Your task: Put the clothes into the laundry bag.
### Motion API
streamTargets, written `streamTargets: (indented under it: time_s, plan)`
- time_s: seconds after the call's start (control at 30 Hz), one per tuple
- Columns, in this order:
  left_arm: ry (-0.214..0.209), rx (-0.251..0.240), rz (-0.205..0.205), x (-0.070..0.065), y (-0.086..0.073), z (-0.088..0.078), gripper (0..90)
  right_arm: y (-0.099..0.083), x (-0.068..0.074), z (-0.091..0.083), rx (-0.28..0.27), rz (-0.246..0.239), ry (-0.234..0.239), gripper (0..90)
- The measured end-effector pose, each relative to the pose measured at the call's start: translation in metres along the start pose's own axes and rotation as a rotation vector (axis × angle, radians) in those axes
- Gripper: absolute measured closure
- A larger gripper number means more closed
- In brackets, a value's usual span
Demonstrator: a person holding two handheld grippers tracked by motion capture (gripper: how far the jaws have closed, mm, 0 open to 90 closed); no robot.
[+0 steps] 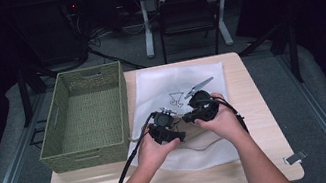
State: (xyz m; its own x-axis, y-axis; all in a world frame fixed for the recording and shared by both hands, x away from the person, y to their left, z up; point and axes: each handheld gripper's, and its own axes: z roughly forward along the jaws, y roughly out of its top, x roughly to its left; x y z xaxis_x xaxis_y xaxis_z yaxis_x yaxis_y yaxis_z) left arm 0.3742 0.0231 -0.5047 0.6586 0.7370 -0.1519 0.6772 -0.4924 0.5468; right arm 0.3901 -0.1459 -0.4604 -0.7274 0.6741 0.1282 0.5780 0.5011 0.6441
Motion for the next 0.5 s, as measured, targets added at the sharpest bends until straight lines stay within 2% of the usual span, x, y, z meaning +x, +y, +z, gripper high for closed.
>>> streamTargets:
  time_s: [0.2, 0.4, 0.5]
  plan:
    - [0.001, -0.006, 0.0, -0.003, -0.011, -0.002, 40.1, 0.0, 0.0, -0.001, -0.002, 0.0, -0.004, 87.4]
    - [0.037, 0.013, 0.019, -0.001, -0.022, 0.009, 40.8, 0.0, 0.001, -0.001, 0.0, -0.002, -0.007, 87.4]
    - [0.037, 0.008, 0.003, 0.001, -0.025, 0.017, 42.2, 0.001, 0.001, -0.001, -0.002, -0.002, -0.007, 87.4]
